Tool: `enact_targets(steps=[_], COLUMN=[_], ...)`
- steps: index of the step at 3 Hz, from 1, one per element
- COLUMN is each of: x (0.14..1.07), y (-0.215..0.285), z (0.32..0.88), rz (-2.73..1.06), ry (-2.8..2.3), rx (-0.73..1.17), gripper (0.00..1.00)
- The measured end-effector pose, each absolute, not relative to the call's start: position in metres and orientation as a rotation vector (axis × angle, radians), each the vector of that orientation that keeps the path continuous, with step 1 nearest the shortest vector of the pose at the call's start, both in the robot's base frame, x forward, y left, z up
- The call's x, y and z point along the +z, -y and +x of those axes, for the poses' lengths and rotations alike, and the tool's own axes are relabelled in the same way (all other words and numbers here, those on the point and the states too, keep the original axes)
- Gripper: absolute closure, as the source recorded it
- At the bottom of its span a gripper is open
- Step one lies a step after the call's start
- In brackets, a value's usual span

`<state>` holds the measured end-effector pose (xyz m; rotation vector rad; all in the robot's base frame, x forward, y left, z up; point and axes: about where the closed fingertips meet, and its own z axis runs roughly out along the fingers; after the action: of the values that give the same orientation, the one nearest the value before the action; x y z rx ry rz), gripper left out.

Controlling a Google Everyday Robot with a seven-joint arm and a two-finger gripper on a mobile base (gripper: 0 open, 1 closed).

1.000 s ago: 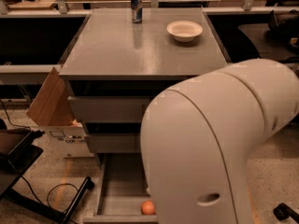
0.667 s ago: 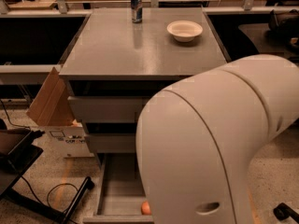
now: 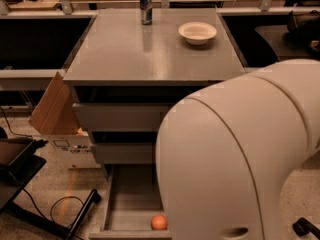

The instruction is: Place orange into bottom drawer

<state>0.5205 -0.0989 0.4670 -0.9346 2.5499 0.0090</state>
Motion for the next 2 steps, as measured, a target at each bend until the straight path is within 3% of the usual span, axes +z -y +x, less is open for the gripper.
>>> enact_targets(steps=[2], x=[0.541], y=[0.183], z=[0.492], rz=[-0.973], ry=[-2.503], rx=[-0.059], gripper=[0.00])
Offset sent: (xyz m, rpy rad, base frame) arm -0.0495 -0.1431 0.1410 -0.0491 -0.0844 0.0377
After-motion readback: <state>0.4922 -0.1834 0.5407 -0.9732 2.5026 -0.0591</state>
